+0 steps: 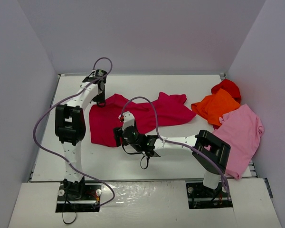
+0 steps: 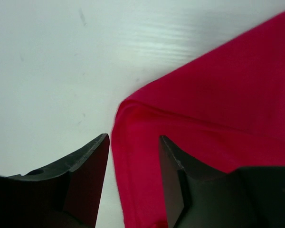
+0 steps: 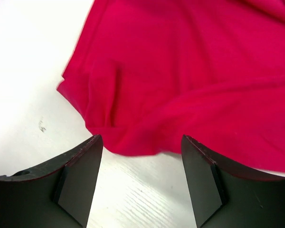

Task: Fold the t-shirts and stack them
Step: Flatten out the tshirt

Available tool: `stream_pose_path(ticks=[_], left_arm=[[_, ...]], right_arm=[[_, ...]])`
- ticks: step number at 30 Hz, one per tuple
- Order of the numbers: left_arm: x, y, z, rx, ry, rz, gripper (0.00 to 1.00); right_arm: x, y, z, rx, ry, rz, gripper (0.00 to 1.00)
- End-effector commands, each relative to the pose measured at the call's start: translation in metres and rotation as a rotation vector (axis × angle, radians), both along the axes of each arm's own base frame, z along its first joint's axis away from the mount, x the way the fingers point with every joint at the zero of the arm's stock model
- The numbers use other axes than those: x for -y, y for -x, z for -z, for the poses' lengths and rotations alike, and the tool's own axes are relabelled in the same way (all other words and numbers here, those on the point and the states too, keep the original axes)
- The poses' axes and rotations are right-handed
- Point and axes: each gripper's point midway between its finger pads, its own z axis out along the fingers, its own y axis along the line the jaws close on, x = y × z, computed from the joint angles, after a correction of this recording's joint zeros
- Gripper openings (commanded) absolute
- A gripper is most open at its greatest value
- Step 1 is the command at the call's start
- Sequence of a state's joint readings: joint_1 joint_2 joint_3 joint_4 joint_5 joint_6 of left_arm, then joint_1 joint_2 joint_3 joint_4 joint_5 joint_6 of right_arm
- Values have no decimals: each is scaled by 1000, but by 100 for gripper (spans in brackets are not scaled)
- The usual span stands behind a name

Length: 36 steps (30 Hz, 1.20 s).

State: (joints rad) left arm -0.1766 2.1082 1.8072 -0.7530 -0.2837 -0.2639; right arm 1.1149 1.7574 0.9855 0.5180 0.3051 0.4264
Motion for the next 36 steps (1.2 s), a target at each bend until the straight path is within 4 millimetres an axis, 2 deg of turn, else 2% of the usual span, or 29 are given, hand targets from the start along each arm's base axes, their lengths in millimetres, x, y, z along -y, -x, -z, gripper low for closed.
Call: stream_pose_path(ticks=[1, 4, 7, 14, 15, 16, 17, 23, 27, 32, 36], left_arm=[[53, -32, -91, 269, -32, 126, 44], [70, -47, -99, 339, 31, 152, 48], [77, -55, -95, 337, 10, 160, 50], [69, -59, -77, 300, -84, 131, 51], [69, -59, -75, 297, -89, 129, 56], [73, -61, -68, 286, -72, 145, 72], [78, -62, -63, 278, -48, 163, 83], [117, -60, -21, 200, 154, 221, 80], [132, -58, -5, 135, 219, 237, 80], [131, -57, -1, 126, 235, 211, 80], [120, -51, -7, 124, 195, 183, 77]], right_arm=[[-1, -3, -50, 38, -56, 25, 64], [10, -2, -49, 36, -9, 36, 64], [23, -4, -53, 45, 27, 60, 64], [45, -1, -35, 3, 111, 72, 64], [47, 0, -30, -10, 122, 73, 64], [50, 1, -25, -25, 136, 78, 64], [53, 1, -21, -35, 144, 83, 64], [59, -4, -6, -76, 156, 133, 64], [60, -7, 6, -104, 163, 154, 64], [62, -9, 20, -123, 200, 154, 64], [65, -11, 29, -136, 226, 156, 64]])
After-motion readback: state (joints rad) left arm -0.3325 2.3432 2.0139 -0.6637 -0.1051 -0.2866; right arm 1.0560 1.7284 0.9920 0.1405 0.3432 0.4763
